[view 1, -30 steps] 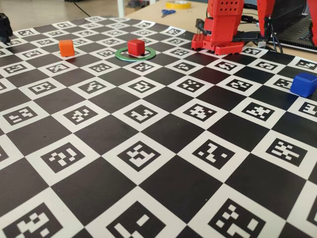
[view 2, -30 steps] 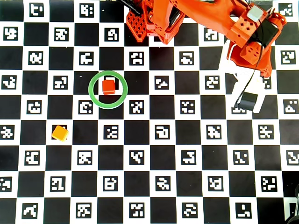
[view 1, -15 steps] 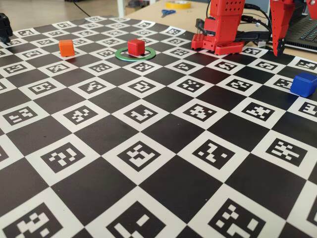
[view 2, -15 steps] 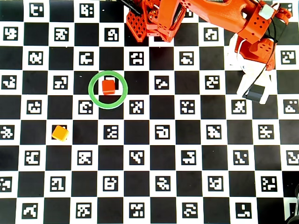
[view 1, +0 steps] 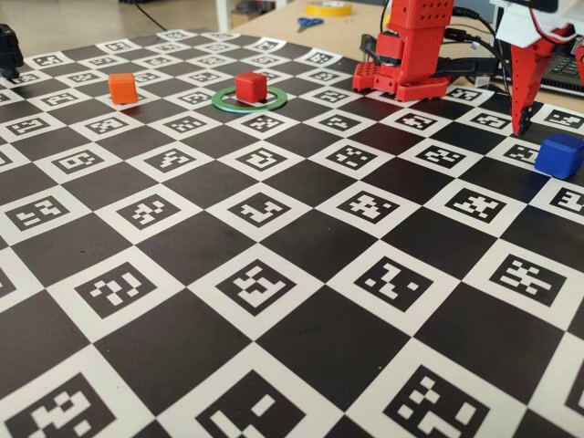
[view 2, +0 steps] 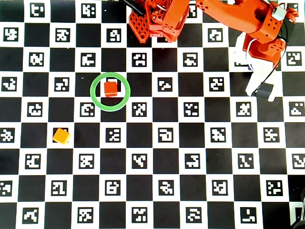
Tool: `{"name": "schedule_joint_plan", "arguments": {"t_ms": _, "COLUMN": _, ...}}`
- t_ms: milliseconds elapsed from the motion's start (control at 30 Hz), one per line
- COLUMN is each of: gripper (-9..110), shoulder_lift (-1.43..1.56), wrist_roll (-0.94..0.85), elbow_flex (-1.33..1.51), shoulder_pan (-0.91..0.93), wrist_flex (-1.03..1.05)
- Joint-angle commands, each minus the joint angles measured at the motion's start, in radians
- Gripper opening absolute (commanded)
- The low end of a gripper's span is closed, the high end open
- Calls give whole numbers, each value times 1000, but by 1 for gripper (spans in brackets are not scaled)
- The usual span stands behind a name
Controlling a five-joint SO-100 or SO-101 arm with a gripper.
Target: Grab the red cube then put it in the green circle then put the blue cube on top and finally the orange cube on top
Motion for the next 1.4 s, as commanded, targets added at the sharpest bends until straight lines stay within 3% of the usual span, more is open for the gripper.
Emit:
{"name": "schedule_joint_plan", "arguments": {"t_ms": 0, "gripper": 43, "shoulder_lift": 14, "wrist_roll": 3, "elbow_flex": -6, "shoulder_pan": -5, "wrist_flex": -15}}
{"name": "schedule_joint_plan", "arguments": {"t_ms": 833, "gripper": 32, "shoulder_lift": -9, "wrist_roll": -6, "elbow_flex": 9, "shoulder_pan": 11, "wrist_flex": -71}}
{"name": "schedule_joint_plan", "arguments": {"t_ms": 1367, "gripper": 11, "shoulder_lift": -20, "wrist_roll": -17, "elbow_flex": 6, "shoulder_pan": -2, "wrist_flex": -69}}
